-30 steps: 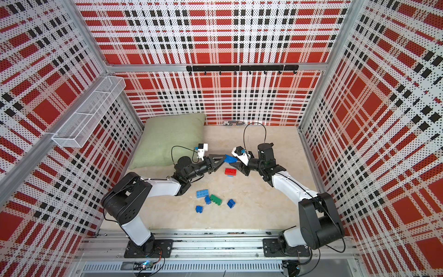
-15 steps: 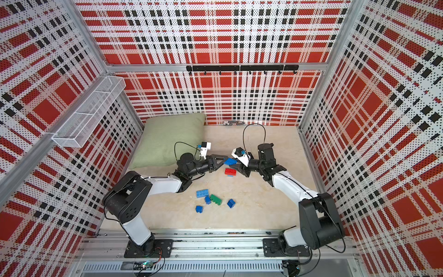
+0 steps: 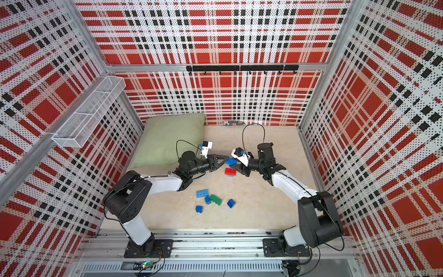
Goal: Assemble a heart with lego
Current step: Adjust the lego brick, then assemble the lego brick with the lego brick.
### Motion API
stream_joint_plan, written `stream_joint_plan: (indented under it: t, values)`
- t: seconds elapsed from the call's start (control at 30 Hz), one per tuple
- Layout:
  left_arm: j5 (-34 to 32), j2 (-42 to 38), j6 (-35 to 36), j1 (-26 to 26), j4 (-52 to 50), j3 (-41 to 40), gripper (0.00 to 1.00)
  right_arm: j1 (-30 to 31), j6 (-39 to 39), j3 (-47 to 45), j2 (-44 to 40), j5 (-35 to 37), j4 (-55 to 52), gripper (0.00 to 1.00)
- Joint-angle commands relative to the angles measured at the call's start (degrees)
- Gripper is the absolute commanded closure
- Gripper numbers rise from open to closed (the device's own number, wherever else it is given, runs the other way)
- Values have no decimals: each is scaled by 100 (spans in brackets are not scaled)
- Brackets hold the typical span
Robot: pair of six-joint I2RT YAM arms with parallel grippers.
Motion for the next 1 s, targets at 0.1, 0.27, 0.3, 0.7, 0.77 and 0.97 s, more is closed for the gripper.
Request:
stream_joint_plan:
  t: [0.1, 0.27, 0.3, 0.7, 0.77, 0.97]
  values:
    - [-509, -173, 112, 168, -91, -298, 93, -49, 728, 77, 25, 132, 421, 33]
    - [-753, -119, 43, 375, -75, -424, 95, -281, 2574, -294, -101, 88, 1390, 7]
    - [-785, -70, -7, 429, -74, -433, 95, -280, 3088, -288, -67, 383, 1394, 4]
    - [-1046, 803, -833, 385, 1034, -572, 95, -303, 7688, -782, 829, 1308, 2040, 0]
    - [-1095, 913, -798, 336, 1028, -538, 95, -232, 7799, -760, 981, 1376, 2090, 0]
    - [-1132, 1267, -814, 300, 1047, -430, 95, -131, 7834, -618, 1326, 1648, 1869, 0]
